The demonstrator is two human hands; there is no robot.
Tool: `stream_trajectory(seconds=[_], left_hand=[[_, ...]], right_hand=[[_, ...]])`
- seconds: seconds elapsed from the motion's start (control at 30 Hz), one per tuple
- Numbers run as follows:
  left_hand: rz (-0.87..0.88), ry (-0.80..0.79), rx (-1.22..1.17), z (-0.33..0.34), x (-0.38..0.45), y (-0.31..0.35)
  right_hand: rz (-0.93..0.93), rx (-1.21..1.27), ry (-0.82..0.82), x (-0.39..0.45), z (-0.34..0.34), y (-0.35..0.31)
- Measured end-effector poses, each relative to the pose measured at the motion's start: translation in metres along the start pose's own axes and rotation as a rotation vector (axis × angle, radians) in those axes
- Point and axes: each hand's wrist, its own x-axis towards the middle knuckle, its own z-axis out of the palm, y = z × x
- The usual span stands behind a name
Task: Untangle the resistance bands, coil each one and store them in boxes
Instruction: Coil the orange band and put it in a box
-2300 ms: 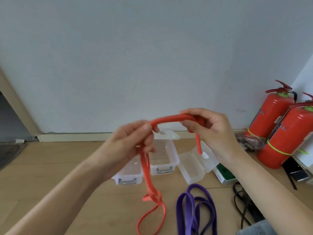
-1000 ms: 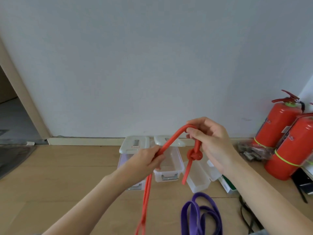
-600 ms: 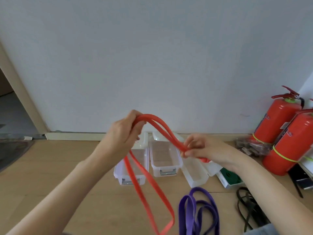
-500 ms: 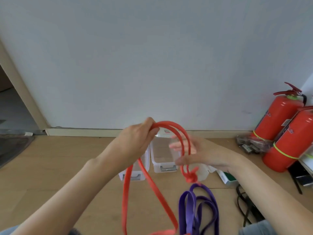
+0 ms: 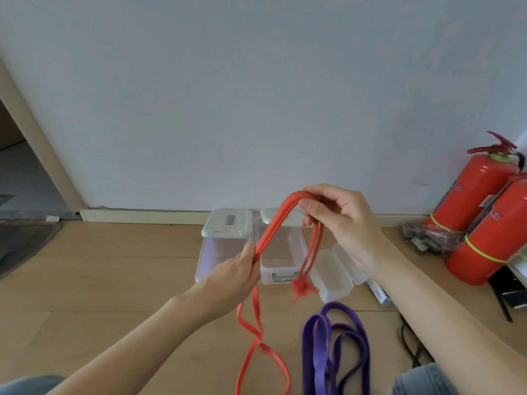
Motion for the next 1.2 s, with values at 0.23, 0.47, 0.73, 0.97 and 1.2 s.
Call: stream_trajectory(seconds=[0.23, 0.47, 0.73, 0.97, 1.2], left_hand=[[0.391, 0.293, -0.571, -0.096, -0.002, 0.049], [0.372, -0.039, 0.107, -0.057, -0.004, 0.048], [0.266, -0.048, 0.111, -0.017, 0.003, -0.005], [0.106, -0.061, -0.076, -0.025, 0.0, -0.022], [0.352, -0.155, -0.78, -0.109, -0.027, 0.029]], right_hand=[[0.084, -0.117, -0.109, 0.004, -0.033, -0.005], [0.285, -0.23, -0.563, -0.002, 0.002, 0.009], [0.226, -0.016, -0.398, -0.001, 0.01, -0.001], [0.196, 0.393, -0.167, 0.001, -0.004, 0.004], [0.455, -0.376, -0.726, -0.005, -0.022, 0.02]])
